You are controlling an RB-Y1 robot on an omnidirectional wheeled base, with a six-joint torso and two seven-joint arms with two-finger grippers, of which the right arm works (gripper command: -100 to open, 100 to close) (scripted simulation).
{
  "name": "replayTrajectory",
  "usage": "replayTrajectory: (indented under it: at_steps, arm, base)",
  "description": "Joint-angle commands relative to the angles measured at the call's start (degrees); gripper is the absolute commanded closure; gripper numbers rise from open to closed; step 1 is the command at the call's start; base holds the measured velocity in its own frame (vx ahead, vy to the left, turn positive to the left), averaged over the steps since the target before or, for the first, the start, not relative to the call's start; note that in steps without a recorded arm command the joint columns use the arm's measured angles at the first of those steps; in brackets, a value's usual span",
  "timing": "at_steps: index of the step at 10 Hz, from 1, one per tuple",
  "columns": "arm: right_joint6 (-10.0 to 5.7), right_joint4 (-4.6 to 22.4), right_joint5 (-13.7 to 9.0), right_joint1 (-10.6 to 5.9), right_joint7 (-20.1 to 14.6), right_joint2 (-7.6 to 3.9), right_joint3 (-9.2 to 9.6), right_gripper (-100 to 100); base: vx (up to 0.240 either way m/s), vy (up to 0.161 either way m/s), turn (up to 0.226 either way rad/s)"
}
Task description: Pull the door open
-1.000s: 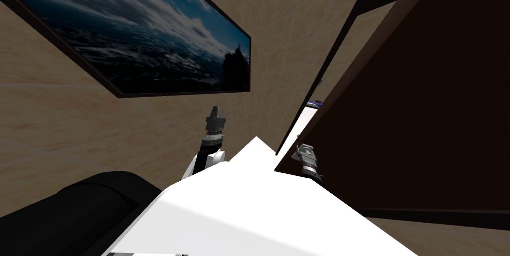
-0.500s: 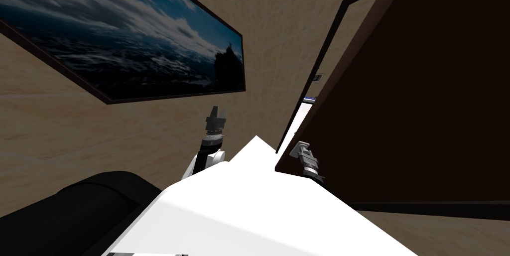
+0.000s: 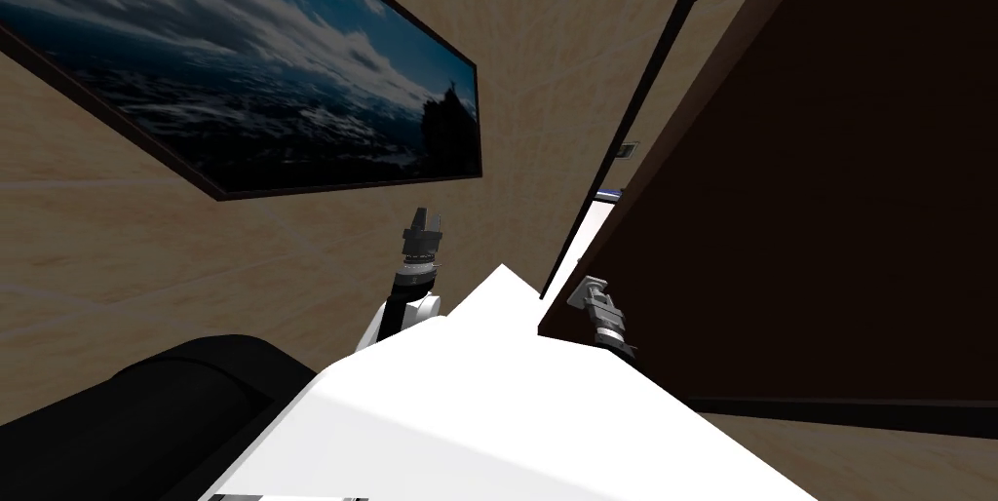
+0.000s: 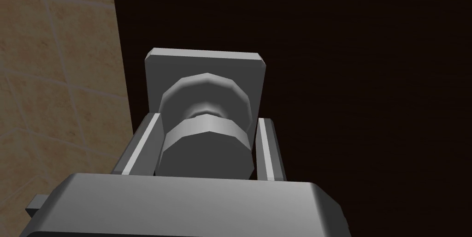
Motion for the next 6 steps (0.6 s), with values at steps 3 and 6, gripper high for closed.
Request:
replayTrajectory:
  at_steps: [3, 6]
  arm:
    - [1.23, -0.84, -0.71, 1.11, -3.32, -3.86, 1.62, 100]
    - [2.11, -1.52, -1.31, 1.97, -5.88, -7.04, 2.77, 100]
  base:
    - [-0.238, -0.063, 0.231]
    - [-0.244, -0.055, 0.185]
